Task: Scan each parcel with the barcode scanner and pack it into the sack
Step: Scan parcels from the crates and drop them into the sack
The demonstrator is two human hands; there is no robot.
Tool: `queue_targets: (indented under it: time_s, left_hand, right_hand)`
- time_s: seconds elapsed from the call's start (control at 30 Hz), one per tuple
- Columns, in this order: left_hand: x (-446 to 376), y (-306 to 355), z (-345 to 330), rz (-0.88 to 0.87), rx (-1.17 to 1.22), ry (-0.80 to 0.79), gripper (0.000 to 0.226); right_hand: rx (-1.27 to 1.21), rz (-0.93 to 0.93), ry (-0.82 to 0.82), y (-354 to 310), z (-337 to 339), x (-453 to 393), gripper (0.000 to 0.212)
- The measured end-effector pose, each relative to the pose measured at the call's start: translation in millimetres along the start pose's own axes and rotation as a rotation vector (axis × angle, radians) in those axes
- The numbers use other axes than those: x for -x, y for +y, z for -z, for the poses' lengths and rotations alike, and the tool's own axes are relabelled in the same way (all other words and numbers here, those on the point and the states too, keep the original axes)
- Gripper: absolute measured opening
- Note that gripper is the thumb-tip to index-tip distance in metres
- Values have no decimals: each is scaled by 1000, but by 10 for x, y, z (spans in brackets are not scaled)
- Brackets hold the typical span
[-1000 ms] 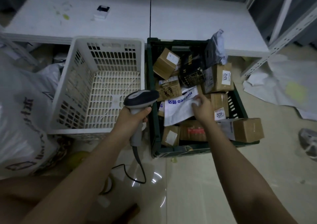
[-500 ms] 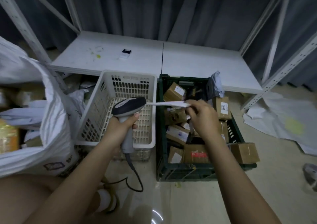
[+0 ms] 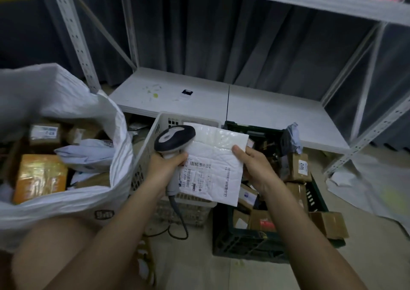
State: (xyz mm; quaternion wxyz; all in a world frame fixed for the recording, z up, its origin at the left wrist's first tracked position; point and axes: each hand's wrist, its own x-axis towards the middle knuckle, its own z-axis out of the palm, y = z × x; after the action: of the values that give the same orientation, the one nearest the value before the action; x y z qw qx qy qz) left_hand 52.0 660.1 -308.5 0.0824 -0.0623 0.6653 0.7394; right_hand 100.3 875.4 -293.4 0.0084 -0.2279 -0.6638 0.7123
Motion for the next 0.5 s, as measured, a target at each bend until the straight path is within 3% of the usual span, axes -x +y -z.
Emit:
queue_targets:
  time_s: [0.17,0.3,0.4,0.5]
  left_hand:
    - [-98,-21,62,28,-35,51,48]
    - [-156,6,62,20,-99,8,40]
    - [-144,66,13,-9,-147,-85,41]
    - [-134,90,9,-66,-190,-111,51]
  right_hand:
    - [123,84,39,-20,-89,2,36]
    - [696,493,79,-176,-67,-100,63]
    - [1158,523,-53,-330,-226,-236,49]
    - [933,336,-207,-421,-363,-356,25]
